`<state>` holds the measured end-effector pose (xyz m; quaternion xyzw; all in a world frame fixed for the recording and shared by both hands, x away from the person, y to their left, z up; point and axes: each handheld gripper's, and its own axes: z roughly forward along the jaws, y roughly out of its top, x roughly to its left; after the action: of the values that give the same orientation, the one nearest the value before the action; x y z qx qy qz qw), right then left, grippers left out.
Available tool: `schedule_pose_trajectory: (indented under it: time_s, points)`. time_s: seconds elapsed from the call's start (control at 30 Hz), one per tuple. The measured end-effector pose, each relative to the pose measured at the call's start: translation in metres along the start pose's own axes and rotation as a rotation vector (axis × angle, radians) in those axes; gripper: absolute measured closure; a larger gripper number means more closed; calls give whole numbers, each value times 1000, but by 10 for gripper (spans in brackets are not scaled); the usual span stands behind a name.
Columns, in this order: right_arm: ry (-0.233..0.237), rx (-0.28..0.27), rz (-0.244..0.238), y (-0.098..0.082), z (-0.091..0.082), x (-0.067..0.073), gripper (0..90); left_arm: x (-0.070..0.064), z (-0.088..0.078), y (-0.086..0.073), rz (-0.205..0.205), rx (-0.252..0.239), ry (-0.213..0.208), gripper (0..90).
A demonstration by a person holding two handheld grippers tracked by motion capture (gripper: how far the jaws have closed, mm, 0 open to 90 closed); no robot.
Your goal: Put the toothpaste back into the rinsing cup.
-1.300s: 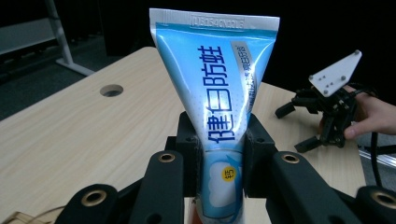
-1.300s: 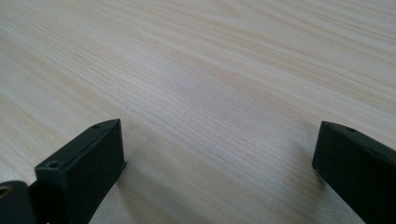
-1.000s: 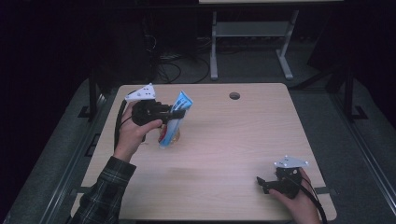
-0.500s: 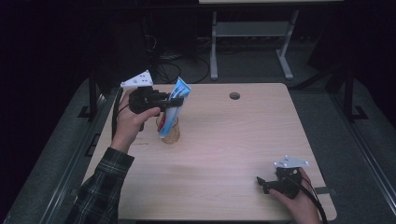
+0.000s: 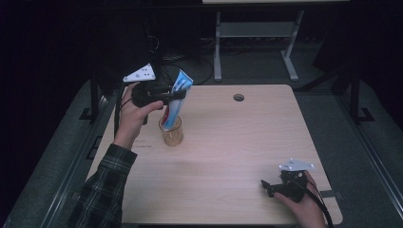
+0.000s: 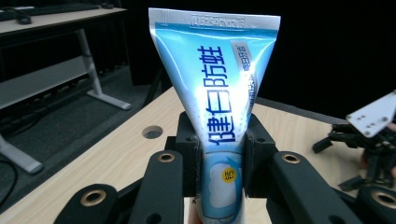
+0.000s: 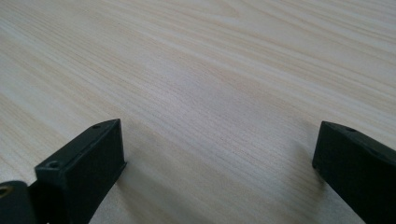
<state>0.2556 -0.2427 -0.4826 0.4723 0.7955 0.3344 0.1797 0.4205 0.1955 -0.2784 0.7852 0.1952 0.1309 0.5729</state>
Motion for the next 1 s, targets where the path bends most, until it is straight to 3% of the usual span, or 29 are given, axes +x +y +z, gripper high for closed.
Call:
schedule_pose_trajectory:
  time_s: [0.6,1.0]
  points:
    - [0,1,-1,0,0,0,17,33,13,-29,-22,3,88,723]
    - [2,1,-2,0,0,0,17,38,16,-42,-37,20,101,722]
